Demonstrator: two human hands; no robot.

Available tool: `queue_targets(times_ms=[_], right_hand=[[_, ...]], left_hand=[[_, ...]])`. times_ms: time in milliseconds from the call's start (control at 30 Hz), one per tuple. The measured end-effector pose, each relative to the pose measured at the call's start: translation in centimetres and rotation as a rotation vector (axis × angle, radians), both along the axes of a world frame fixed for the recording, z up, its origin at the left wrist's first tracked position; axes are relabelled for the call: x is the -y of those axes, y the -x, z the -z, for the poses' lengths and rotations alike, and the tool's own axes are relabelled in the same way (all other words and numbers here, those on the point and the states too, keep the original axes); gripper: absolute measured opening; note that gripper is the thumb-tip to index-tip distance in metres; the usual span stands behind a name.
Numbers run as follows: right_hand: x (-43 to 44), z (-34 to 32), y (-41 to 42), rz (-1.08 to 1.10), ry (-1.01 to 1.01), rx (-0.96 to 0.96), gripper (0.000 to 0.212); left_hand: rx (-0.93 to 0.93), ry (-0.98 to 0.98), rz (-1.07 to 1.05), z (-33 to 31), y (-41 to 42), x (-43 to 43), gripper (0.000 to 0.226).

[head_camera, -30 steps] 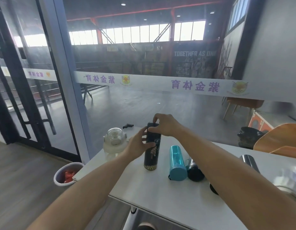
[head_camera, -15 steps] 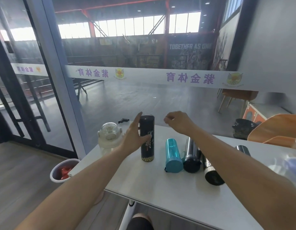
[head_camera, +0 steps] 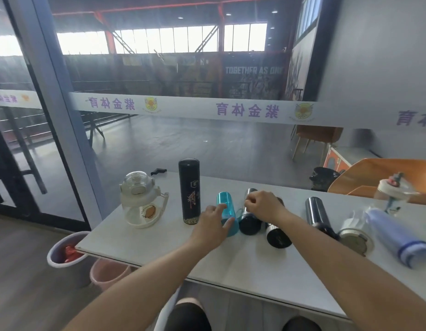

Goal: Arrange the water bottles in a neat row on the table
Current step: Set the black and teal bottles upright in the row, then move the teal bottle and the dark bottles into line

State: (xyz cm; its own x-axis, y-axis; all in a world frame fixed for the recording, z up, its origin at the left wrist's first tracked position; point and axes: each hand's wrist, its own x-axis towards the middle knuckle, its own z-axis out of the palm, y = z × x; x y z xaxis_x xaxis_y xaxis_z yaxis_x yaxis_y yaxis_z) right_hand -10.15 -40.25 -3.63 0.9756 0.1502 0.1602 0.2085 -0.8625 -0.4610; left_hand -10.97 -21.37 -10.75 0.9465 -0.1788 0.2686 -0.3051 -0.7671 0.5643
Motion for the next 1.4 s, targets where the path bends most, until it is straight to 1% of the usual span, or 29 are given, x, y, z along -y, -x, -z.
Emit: queue_targets(times_ms=[67,133,267,333,433,500,567,633,733,833,933,1100,1300,1400], right_hand=[[0.9,0.7,0.6,-0.009,0.019,-0.013,0.021],[1.9,1.3,0.9,-0.005,0.028,0.001,0.012],[3.2,1.6,0.7,0.001,0.058,0.013,0.017],[3.3,1.7,0.4,0.007,0.062,0.005,0.018],[2.7,1.7,-0.3,0.015,0.035,0.015,0.009],[1.9,1.7,-0.6,-0.003,0.024,0.007,0.003],[1.1,1.9,-1.1,-0.041,0.015,-0.011,0.005],[0.6,2.4,-1.7,-0.064,0.011,-0.014,0.012],[0.2,3.0,-2.2,-0.080,-0.012,-0.032,0.032],[0.3,3.1,-2.5,-0.075,-0.028,-0.027,0.034],[0.8,3.0,-2.8,-0.039,-0.040,0.015,0.030],[2.3,2.4,-3.1,0.017,-0.041,0.057,0.013],[4.5,1.9,-3.4,0.060,-0.020,0.036,0.010],[5.2,1.8,-3.5,0.070,-0.010,0.029,0.012]], left_hand=[[-0.166,-0.004,-0.088,0.6,-0.4,1.7,0.066],[-0.250,0.002,-0.148,0.8,-0.9,2.8,0.071],[-0.289,0.028,-0.201,0.8,-1.9,3.6,0.068],[-0.310,0.018,-0.207,0.7,-2.3,3.5,0.072],[-0.332,-0.013,-0.211,0.2,-2.5,3.1,0.074],[-0.290,-0.045,-0.209,-0.3,-2.5,2.6,0.069],[-0.213,-0.098,-0.190,-1.2,-2.3,2.1,0.063],[-0.123,-0.145,-0.161,-2.5,-2.2,1.6,0.057],[0.037,-0.169,-0.098,-4.3,-2.5,1.1,0.055],[0.141,-0.206,-0.041,-5.6,-3.7,0.9,0.052],[0.172,-0.209,-0.007,-6.9,-5.5,1.2,0.048],[0.185,-0.278,0.016,-9.1,-8.7,2.7,0.039],[0.169,-0.386,0.062,-10.3,-12.0,3.6,0.035],[0.175,-0.440,0.059,-10.0,-13.0,3.7,0.035]])
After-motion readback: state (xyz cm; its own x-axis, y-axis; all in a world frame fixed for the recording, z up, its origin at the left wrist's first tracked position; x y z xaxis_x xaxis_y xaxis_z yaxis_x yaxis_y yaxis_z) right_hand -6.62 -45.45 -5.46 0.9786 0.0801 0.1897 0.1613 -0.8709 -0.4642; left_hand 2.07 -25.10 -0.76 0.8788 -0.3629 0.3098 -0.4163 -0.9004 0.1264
